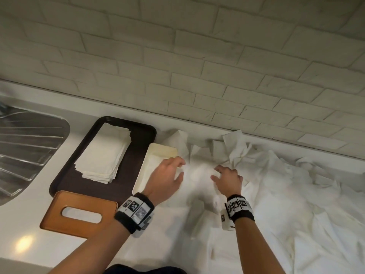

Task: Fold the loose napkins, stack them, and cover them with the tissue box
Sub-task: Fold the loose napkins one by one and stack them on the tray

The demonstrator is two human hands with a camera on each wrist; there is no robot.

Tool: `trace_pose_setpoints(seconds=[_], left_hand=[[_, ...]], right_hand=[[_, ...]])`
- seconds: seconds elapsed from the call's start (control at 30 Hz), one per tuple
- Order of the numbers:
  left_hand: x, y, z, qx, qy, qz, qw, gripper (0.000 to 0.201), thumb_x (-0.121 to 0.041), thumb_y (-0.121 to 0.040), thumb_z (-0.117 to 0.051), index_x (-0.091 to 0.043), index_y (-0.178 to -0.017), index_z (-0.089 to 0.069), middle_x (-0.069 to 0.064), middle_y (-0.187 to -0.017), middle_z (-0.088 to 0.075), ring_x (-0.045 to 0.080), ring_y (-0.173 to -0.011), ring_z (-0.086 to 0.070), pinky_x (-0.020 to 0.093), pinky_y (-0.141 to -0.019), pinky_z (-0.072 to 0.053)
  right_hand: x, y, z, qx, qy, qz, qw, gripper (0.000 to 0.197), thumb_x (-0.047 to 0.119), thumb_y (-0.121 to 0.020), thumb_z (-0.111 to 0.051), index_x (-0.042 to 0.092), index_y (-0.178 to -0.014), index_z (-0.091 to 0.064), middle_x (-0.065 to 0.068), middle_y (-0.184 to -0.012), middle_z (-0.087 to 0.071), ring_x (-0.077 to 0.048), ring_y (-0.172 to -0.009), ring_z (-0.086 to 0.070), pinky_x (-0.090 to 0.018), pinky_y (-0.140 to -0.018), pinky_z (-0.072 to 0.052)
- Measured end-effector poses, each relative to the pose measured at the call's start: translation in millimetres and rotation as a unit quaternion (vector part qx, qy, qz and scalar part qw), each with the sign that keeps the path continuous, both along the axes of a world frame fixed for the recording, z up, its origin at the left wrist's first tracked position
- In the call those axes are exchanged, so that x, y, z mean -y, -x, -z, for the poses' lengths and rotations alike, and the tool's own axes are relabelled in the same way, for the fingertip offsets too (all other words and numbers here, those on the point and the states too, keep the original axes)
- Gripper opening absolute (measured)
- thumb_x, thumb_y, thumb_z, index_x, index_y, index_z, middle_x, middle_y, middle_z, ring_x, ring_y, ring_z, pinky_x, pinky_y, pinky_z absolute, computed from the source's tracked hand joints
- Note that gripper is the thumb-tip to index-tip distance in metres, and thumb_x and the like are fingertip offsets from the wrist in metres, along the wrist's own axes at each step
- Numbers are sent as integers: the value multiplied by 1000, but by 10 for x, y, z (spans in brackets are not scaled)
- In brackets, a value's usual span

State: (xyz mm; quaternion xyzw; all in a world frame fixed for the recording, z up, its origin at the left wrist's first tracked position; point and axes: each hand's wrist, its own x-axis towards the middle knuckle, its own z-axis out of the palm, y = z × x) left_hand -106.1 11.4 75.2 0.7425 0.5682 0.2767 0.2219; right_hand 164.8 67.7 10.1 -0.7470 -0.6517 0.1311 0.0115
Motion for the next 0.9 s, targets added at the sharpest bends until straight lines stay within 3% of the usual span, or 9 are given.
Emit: trace_pose_setpoints(seconds=[0.13,0.27,0.37,0.43,0.6,0.67,0.77,0.83,0.9], left_hand=[[-144,-363,-12,-1,28,66,997,45,-28,-102,-66,-27,-144,-52,-5,-142,-60,18,-129,-54,35,-103,-50],[-360,-533,11,53,73,73,993,88,-34,-92,-81,-26,-164,-31,-1,-159,-46,17,-139,-43,32,-116,-38],[-537,-608,-7,121,109,36,986,55,-25,-88,-88,-27,-136,-63,-4,-114,-72,9,-96,-65,23,-90,-53],[-598,-617,7,137,95,29,986,31,-26,-86,-90,-24,-113,-74,-9,-89,-71,-1,-74,-60,20,-76,-52],[-574,-545,32,148,114,87,979,14,-36,-93,-84,-28,-100,-75,-9,-75,-57,3,-66,-48,17,-65,-38],[-572,-503,44,142,108,67,982,21,-42,-97,-78,-27,-89,-65,-5,-77,-58,8,-69,-50,24,-65,-39],[-561,-451,26,106,129,11,986,36,-49,-102,-68,-22,-86,-50,-2,-79,-58,16,-75,-54,30,-64,-39],[-548,-423,23,116,143,-5,983,35,-49,-101,-69,-19,-102,-51,2,-91,-63,21,-89,-62,35,-74,-47],[-506,-394,12,156,161,13,975,46,-50,-96,-75,-31,-129,-48,6,-108,-66,24,-101,-65,39,-87,-54]], right_hand=[[127,-55,-323,-66,-77,-32,994,26,43,-106,-62,35,-128,-75,5,-129,-73,-25,-120,-65,-46,-100,-46],[318,-193,-695,-172,-125,-104,972,25,31,-108,-63,41,-127,-77,11,-119,-79,-17,-110,-71,-41,-95,-57],[384,-308,-801,-237,-131,-59,961,18,34,-106,-66,48,-116,-69,14,-109,-80,-14,-107,-72,-40,-94,-57],[429,-388,-770,-270,-137,-14,953,13,37,-101,-73,44,-99,-62,14,-96,-79,-10,-101,-72,-38,-90,-55],[569,-430,-654,-346,-123,55,928,26,41,-85,-91,29,-81,-68,7,-73,-70,-6,-64,-61,-19,-64,-47],[619,-450,-610,-369,-63,47,926,27,44,-81,-94,30,-88,-72,9,-76,-72,-3,-68,-64,-19,-67,-50],[725,-424,-583,-439,30,-4,898,25,40,-86,-91,23,-101,-81,6,-99,-82,-14,-93,-78,-37,-86,-61],[794,-369,-589,-506,44,-1,862,20,33,-95,-84,20,-109,-83,-1,-110,-83,-22,-103,-79,-40,-90,-62],[830,-329,-513,-558,46,18,828,20,29,-102,-77,17,-118,-81,-6,-117,-81,-27,-108,-78,-38,-89,-62]])
